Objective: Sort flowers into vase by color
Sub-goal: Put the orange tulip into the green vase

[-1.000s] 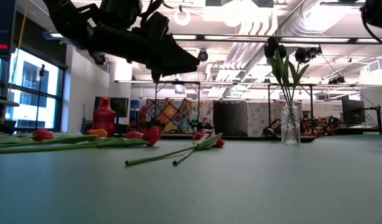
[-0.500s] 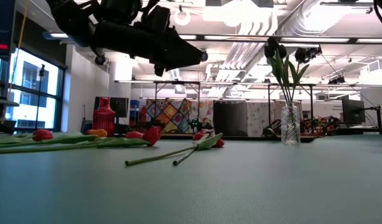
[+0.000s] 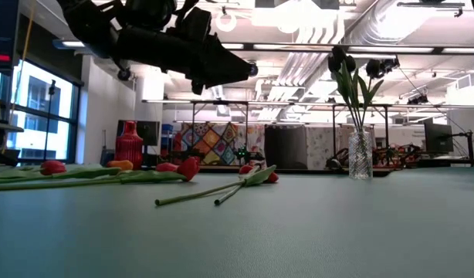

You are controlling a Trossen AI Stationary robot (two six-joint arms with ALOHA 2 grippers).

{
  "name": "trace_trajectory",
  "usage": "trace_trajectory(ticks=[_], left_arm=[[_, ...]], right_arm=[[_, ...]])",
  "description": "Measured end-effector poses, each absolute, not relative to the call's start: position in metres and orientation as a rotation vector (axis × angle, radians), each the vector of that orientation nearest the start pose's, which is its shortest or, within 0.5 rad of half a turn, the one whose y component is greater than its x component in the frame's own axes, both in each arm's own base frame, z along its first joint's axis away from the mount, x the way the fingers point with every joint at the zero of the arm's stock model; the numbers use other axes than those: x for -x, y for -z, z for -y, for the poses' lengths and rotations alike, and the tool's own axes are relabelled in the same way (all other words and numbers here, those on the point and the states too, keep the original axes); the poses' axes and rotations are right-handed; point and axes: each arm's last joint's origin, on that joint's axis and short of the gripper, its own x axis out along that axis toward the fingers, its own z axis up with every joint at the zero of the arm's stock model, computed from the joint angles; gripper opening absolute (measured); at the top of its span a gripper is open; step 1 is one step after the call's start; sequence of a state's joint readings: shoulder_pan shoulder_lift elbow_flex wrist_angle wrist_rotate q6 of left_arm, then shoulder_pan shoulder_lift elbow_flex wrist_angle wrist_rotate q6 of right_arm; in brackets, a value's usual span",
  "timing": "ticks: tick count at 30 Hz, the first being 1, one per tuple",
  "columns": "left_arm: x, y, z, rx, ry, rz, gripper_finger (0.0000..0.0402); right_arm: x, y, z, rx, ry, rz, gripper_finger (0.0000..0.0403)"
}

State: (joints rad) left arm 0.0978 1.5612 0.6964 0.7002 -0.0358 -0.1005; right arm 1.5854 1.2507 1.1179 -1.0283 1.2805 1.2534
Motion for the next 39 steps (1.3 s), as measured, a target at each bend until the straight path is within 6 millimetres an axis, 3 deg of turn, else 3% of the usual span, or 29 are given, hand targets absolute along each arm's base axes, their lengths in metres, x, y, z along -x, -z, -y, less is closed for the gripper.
trace_trajectory(ticks=[9,24,30,34,39], left_arm=[[-0.3158,-0.2041,-0.032,0.106,-0.141,-0.158,0.0126],[-0.3195,-0.2111,-0.0324,0.115,-0.141,-0.133,0.0126],[-0.3197,-0.2108,-0.0322,0.116,-0.141,-0.139,0.0126],[-0.3197,-0.2108,-0.0323,0.116,-0.141,-0.139,0.0126],[-0.3197,-0.2108,-0.0323,0.116,-0.141,-0.139,0.0126]], right_arm=[[-0.0186,-0.3049,-0.2233,-0.055,-0.123,-0.246,0.0],[-0.0271,-0.3021,-0.2238,-0.081,-0.137,-0.409,0.0],[-0.0265,-0.3026,-0.2236,-0.099,-0.128,-0.386,0.0001],[-0.0266,-0.3027,-0.2236,-0.109,-0.125,-0.381,0.002],[-0.0267,-0.303,-0.2234,-0.125,-0.118,-0.371,0.0075]])
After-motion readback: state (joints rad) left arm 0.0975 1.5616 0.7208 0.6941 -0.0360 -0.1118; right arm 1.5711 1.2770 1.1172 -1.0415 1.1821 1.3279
